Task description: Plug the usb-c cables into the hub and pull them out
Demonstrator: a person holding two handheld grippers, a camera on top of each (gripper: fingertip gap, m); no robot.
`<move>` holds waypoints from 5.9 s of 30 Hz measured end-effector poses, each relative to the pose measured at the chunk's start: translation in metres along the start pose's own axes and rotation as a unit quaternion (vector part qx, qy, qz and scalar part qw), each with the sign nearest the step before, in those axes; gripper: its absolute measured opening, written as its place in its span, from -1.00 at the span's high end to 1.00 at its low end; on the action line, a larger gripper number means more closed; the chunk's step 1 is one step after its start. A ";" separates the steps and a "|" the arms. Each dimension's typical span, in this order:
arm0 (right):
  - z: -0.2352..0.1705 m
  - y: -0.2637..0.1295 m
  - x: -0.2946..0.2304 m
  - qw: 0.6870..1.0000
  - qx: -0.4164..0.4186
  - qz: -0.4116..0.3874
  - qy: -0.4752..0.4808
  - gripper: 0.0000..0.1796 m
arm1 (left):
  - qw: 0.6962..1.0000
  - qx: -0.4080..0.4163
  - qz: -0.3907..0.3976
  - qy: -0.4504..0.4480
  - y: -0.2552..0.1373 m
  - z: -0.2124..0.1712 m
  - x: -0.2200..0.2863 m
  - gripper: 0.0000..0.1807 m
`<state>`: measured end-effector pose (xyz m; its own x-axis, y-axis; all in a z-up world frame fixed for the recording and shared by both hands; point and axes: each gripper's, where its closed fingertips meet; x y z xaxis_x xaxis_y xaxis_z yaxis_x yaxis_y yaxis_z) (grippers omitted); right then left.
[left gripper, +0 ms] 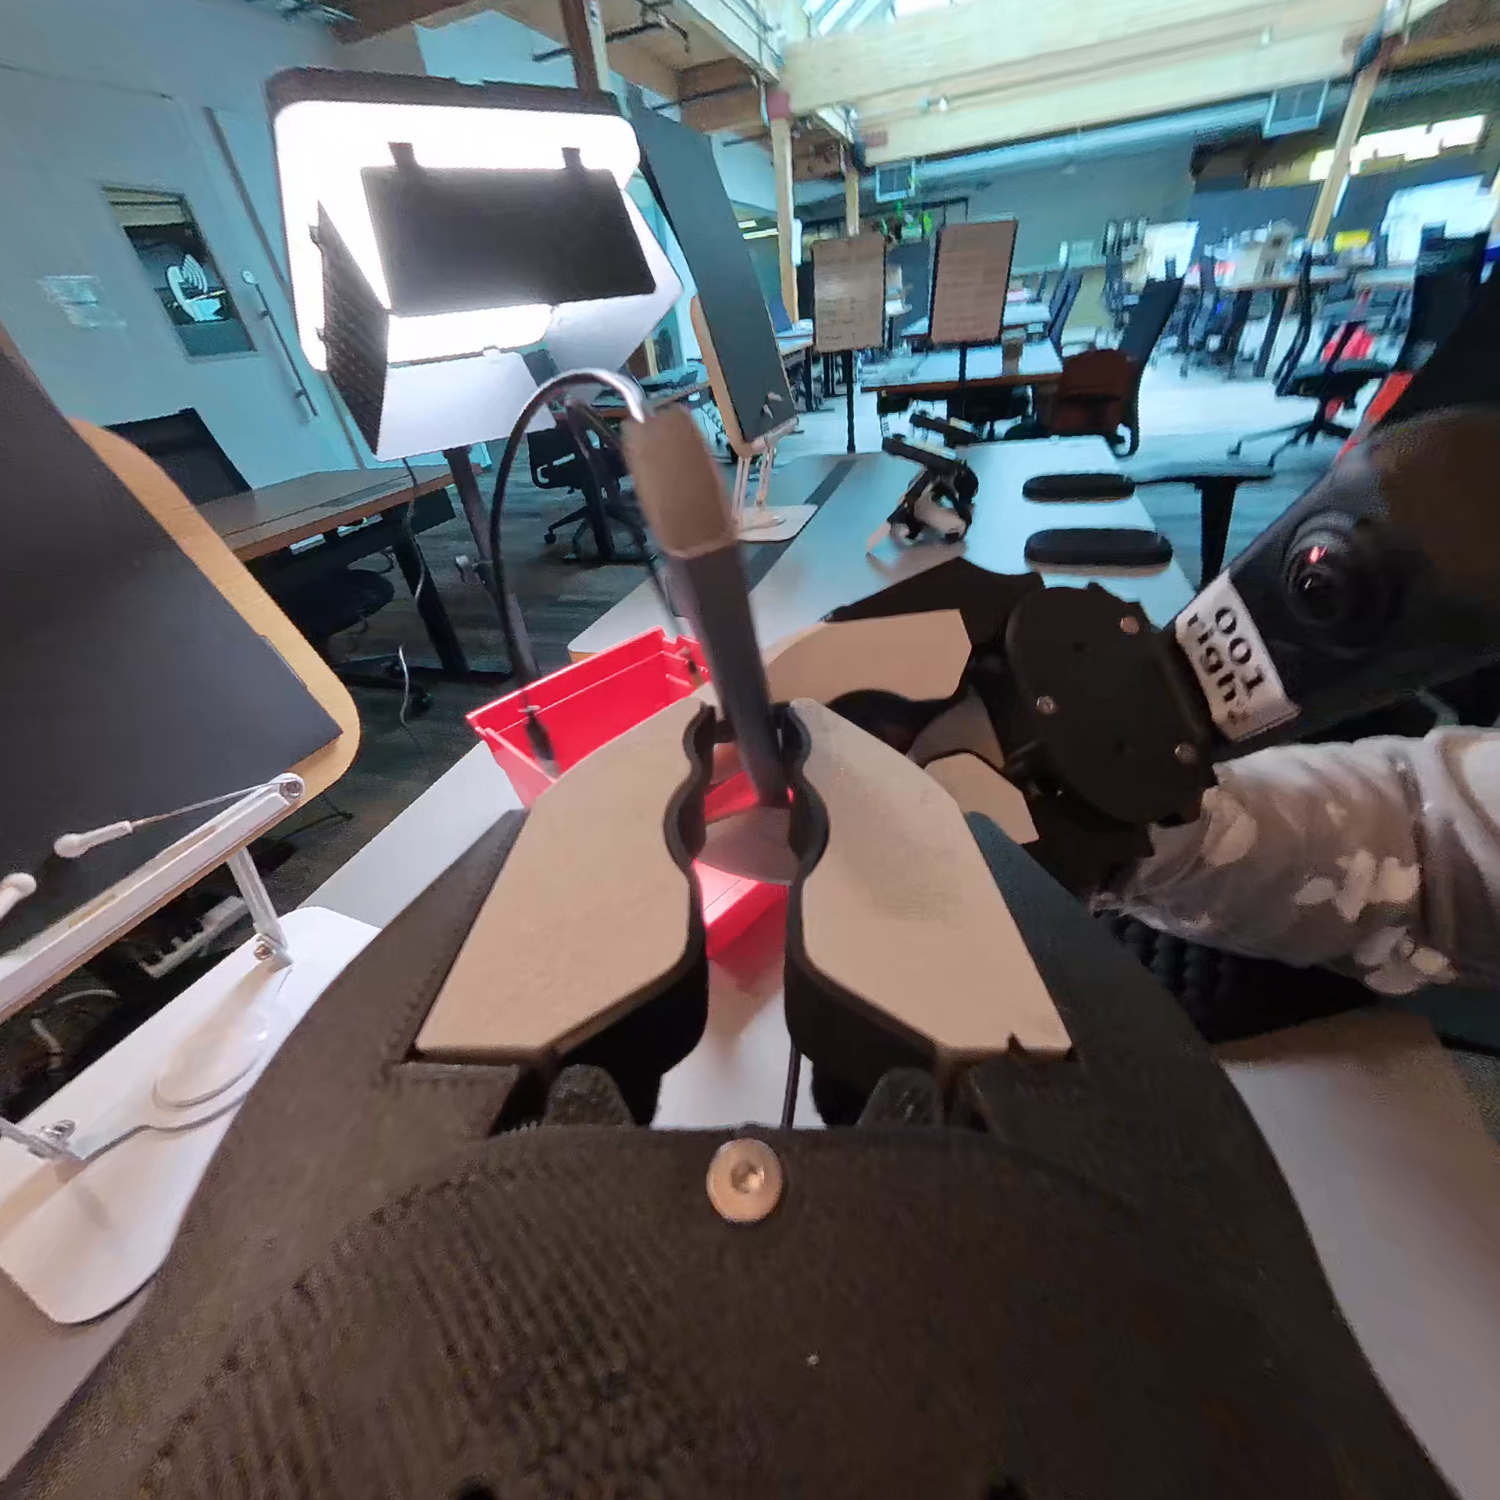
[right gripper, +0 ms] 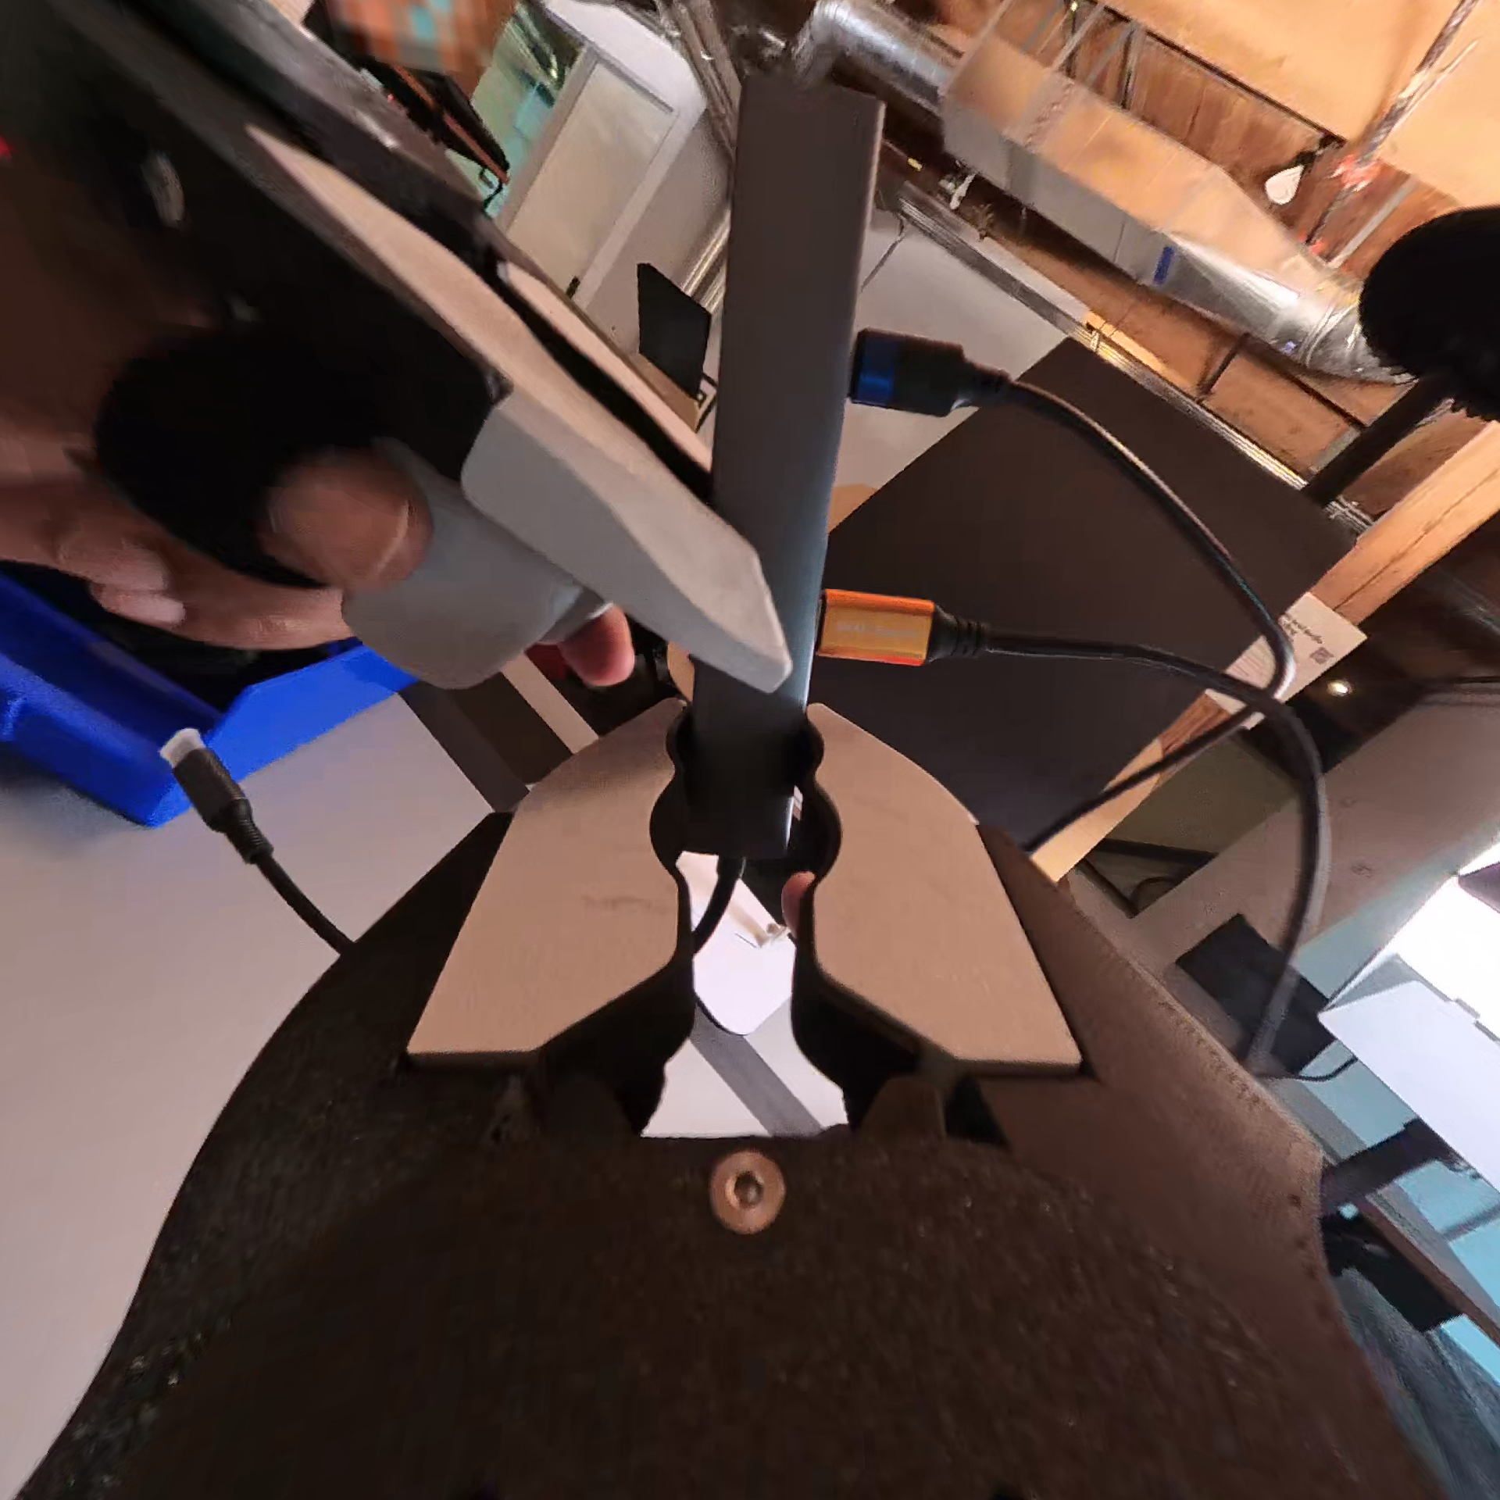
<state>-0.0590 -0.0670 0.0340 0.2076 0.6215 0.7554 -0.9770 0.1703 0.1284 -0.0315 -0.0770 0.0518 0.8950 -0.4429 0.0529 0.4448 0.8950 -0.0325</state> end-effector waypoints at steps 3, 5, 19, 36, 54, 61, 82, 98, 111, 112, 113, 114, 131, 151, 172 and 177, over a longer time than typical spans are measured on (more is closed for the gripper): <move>0.003 -0.002 -0.003 0.999 0.019 0.043 0.027 0.74 | 1.000 -0.006 0.007 0.027 0.000 0.000 0.002 0.84; 0.005 -0.006 -0.009 0.991 0.032 0.103 0.074 0.73 | 0.999 -0.015 -0.001 0.030 -0.001 -0.002 0.004 0.86; 0.028 -0.078 0.076 0.960 0.133 0.164 0.184 0.73 | 0.991 -0.050 -0.118 -0.045 -0.025 -0.016 0.003 0.89; 0.013 -0.064 -0.002 0.921 0.099 0.332 0.178 0.92 | 0.972 -0.132 -0.193 -0.032 0.003 -0.059 0.036 0.89; 0.025 -0.068 -0.007 0.918 0.116 0.340 0.170 0.92 | 0.986 -0.058 -0.154 0.023 -0.002 -0.021 0.046 0.88; 0.026 -0.067 0.001 0.901 0.148 0.345 0.219 0.92 | 0.988 -0.015 -0.155 -0.007 0.000 -0.007 0.046 0.88; -0.015 -0.064 0.048 0.906 0.149 0.289 0.270 0.92 | 0.992 0.103 -0.072 -0.030 -0.064 0.045 -0.002 0.89; -0.156 -0.025 0.087 0.975 -0.034 0.095 0.197 0.92 | 0.999 0.042 -0.021 -0.027 -0.051 0.023 -0.019 0.89; -0.293 -0.043 0.010 0.894 -0.379 0.217 0.097 0.61 | 0.999 0.016 -0.036 -0.031 -0.035 0.009 -0.014 0.89; -0.282 -0.042 0.017 0.903 -0.358 0.212 0.109 0.60 | 0.999 0.015 -0.038 -0.031 -0.034 0.008 -0.013 0.89; -0.268 -0.040 0.026 0.913 -0.334 0.201 0.121 0.58 | 0.999 0.013 -0.039 -0.032 -0.033 0.007 -0.013 0.89; -0.252 -0.038 0.036 0.924 -0.305 0.190 0.132 0.56 | 0.998 0.013 -0.041 -0.034 -0.032 0.006 -0.013 0.89; -0.009 -0.055 -0.026 0.918 0.076 0.367 0.128 0.75 | 0.993 0.043 -0.113 0.011 0.006 -0.009 0.030 0.89; -0.011 -0.065 -0.021 0.909 0.074 0.384 0.146 0.92 | 0.990 -0.026 -0.138 0.007 0.002 -0.028 0.030 0.66; -0.009 -0.069 -0.011 0.898 0.102 0.392 0.173 0.91 | 0.990 -0.051 -0.125 0.046 0.014 -0.034 0.034 0.88; -0.055 -0.072 0.016 0.920 0.037 0.354 0.162 0.92 | 0.995 0.053 -0.082 -0.022 -0.014 0.005 -0.002 0.88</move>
<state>0.0177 -0.0269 0.0013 -0.4899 0.7542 0.4372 -0.8715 -0.4099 -0.2694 -0.0397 -0.0889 0.0573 0.8069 -0.5833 0.0934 0.5772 0.8121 0.0860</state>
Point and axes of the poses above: each gripper's, where its closed fingertips meet, y out along the fingers, z out of its top, x = y × z across the jaws, and after that the axes turned 10 degrees about -y, right-handed
